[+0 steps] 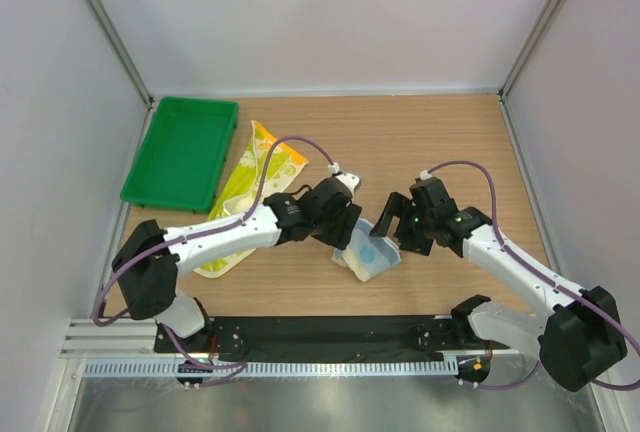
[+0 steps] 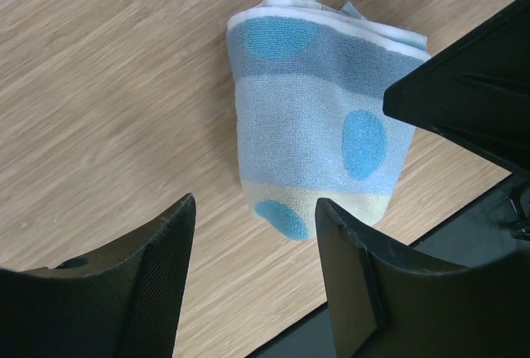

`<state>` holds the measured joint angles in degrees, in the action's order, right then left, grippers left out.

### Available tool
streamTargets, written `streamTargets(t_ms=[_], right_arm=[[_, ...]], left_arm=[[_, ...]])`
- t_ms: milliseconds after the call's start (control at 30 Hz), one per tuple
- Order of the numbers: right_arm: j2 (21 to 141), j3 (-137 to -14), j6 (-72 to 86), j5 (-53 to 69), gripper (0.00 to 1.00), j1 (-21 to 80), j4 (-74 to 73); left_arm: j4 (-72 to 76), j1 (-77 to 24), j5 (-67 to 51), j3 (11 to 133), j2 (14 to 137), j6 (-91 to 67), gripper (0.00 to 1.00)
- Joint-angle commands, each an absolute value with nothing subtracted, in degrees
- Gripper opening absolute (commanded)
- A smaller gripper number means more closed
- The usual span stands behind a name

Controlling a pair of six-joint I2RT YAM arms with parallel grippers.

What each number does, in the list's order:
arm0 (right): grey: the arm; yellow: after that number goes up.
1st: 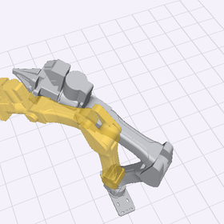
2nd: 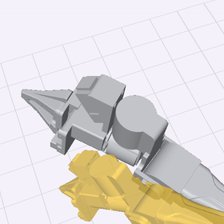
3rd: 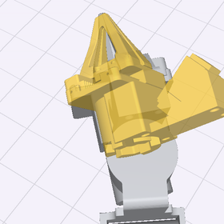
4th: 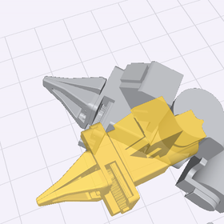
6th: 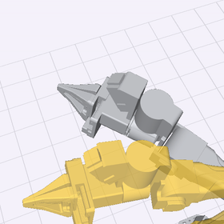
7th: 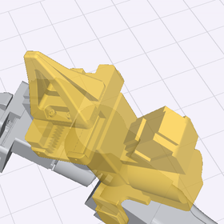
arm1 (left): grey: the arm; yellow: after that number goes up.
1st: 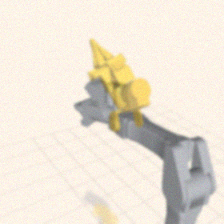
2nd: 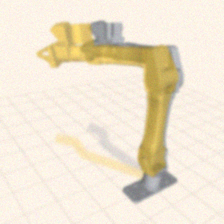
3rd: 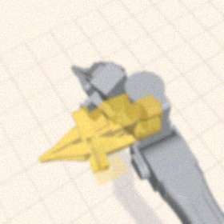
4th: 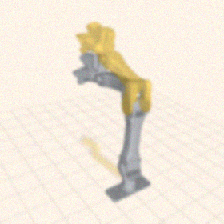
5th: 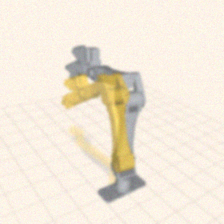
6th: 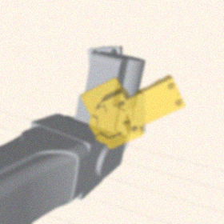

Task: Roll the towels
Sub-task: Roll the towel

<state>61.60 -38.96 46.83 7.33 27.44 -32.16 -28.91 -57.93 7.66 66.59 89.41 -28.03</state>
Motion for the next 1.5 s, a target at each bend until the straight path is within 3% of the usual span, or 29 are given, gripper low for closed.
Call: streamTargets(t_ms=[0,400,667,767,800,900,1000,1300,1467], right_arm=[[61.7,-40.78,46.41,5.63,0.93,27.69,-31.9],[60.56,-41.66,46.49,2.64,0.94,27.51,-33.66],[60.38,-41.84,46.23,1.85,0.95,27.51,-34.28],[60.56,-42.01,46.32,2.11,0.95,27.42,-34.19],[60.56,-42.01,46.32,2.02,0.95,27.51,-34.28],[59.86,-42.54,45.97,1.41,0.95,27.25,-35.15],[58.63,-43.85,45.01,0.62,0.95,26.28,-36.47],[56.33,-48.95,42.89,1.23,0.96,21.71,-39.2],[56.6,-49.13,42.19,2.28,0.96,20.48,-39.29]], left_arm=[[-26.9,-55.64,1.69,67.76,90.78,-25.84,0.61],[-22.85,-54.84,-7.03,71.37,102.38,-27.07,0.61],[-17.14,-54.93,-13.09,66.27,103.36,-30.76,0.59],[-14.95,-54.84,-14.5,64.96,104.06,-31.81,0.34],[-14.51,-54.84,-15.37,64.78,104.15,-32.08,0.17],[-13.8,-54.84,-15.73,64.16,103.19,-32.26,0.0],[-18.87,-54.41,-10.65,65.9,99.42,-30.15,0.0],[-48.39,-52.82,20.63,78.48,87.02,-22.67,0.0],[-54.57,-55.45,32.23,82.08,85.43,-23.99,0.0]])
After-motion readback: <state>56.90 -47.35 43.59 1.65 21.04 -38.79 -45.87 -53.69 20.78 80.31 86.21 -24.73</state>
